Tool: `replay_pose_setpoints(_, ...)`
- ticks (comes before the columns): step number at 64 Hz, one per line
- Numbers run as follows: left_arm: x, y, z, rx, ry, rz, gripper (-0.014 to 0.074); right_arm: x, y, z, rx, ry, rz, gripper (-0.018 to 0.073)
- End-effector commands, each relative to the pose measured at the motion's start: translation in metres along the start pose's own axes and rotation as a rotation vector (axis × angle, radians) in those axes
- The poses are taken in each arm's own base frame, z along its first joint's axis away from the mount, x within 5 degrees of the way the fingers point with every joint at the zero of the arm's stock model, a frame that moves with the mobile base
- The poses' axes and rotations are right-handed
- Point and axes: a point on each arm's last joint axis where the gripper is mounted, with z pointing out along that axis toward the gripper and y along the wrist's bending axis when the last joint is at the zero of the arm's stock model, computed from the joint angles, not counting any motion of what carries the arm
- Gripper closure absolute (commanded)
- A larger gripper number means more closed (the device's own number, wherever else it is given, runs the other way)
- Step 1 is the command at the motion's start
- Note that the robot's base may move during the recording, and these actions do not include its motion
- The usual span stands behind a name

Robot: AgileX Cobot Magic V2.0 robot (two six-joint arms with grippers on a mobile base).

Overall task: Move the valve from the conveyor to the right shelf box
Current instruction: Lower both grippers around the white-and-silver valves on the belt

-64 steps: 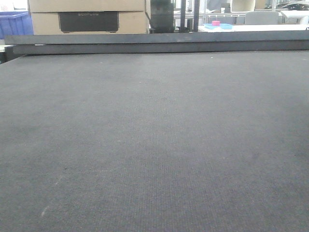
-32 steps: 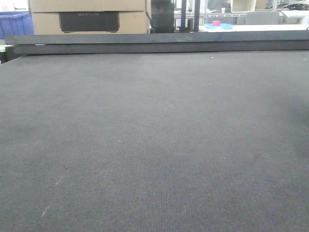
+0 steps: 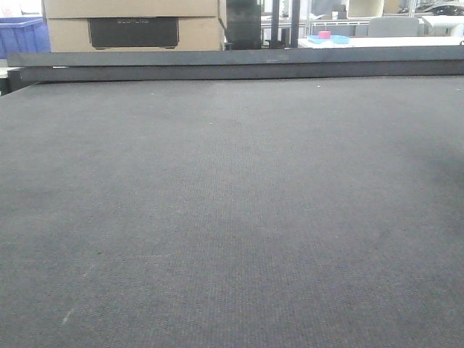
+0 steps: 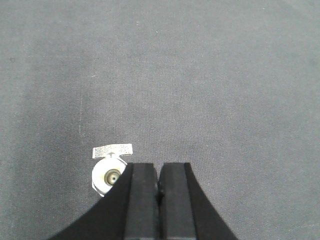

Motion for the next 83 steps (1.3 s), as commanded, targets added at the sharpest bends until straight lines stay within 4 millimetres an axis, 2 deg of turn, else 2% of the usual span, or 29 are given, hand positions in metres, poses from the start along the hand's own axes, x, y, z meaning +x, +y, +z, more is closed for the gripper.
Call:
replay_pose_setpoints(1, -0.002, -0.001, -0.002, 0.014, -0.015, -0.013, 0.0708, -0.005, -0.004, 0.006, -0.01, 0.022, 0.024, 0.0109)
replay_pose_setpoints(18, -0.002, -0.002, -0.002, 0.016, -0.015, -0.015, 0.0708, -0.014, -0.007, 0.034, -0.055, 0.113, 0.065, 0.0114)
replay_pose_setpoints(33, -0.002, -0.002, -0.002, 0.016, -0.015, -0.015, 0.0708, -0.007, -0.009, 0.052, -0.025, 0.12, 0.053, 0.0114)
replay_pose_setpoints(60, -0.003, -0.002, -0.002, 0.016, -0.018, -0.015, 0.0708, -0.011, -0.009, 0.07, -0.033, 0.151, 0.057, 0.0114)
replay_pose_setpoints(83, -0.003, -0.002, -0.002, 0.016, -0.018, -0.015, 0.0708, -0.012, -0.008, 0.073, -0.038, 0.155, 0.06, 0.0114)
